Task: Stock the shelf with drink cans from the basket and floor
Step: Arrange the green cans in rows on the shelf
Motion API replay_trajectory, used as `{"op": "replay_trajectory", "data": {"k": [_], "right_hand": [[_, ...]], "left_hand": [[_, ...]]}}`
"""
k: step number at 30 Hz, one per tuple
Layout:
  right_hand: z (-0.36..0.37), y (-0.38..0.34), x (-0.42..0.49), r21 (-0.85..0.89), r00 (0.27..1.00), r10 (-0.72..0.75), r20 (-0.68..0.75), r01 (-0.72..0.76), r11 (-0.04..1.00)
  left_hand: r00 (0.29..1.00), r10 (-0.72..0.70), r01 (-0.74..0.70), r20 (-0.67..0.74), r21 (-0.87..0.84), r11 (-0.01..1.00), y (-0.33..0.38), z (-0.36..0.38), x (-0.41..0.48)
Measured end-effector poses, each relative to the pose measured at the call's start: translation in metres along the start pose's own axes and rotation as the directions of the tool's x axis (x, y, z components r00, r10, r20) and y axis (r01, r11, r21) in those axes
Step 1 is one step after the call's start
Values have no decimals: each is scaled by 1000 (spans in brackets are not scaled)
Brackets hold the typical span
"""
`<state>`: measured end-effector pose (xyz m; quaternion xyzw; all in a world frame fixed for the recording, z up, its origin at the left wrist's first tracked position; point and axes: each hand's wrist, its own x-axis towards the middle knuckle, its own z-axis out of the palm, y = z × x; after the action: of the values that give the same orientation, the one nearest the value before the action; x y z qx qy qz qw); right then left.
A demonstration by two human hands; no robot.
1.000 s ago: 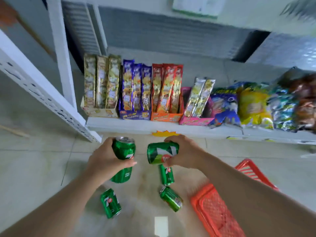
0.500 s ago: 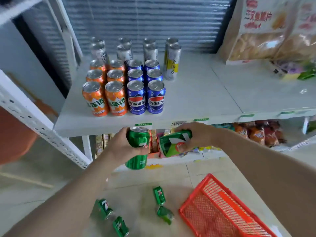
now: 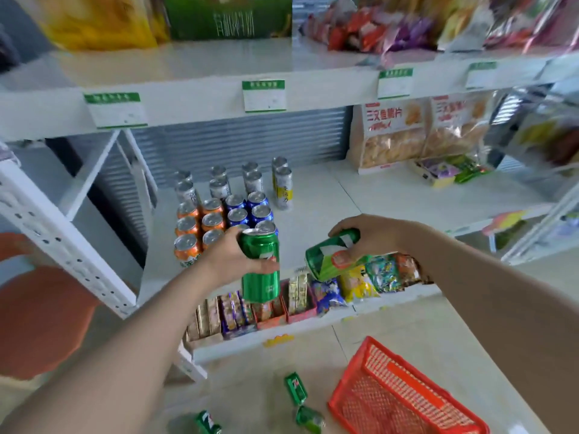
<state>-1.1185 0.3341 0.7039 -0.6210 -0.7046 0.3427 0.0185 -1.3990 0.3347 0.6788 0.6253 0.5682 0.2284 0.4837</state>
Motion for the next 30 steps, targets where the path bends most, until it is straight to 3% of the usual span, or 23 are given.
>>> {"op": "replay_trajectory", "data": {"k": [8, 16, 22, 30], "right_hand": [[-51, -14, 4, -58, 999, -37, -36, 35, 998], [-92, 19, 63, -189, 995, -86, 58, 96, 977], [-102, 59, 100, -202, 1000, 10, -2, -10, 979], [-92, 92, 155, -199, 997, 35, -65, -47, 979]], "left_hand": [[994, 56, -40, -92, 171, 984, 68, -3, 22], [989, 2, 40, -148, 279, 959, 93, 35, 96], [989, -40, 89, -140, 363, 927, 91, 61, 146], [996, 10, 46, -86, 624, 780, 78, 80, 212]]}}
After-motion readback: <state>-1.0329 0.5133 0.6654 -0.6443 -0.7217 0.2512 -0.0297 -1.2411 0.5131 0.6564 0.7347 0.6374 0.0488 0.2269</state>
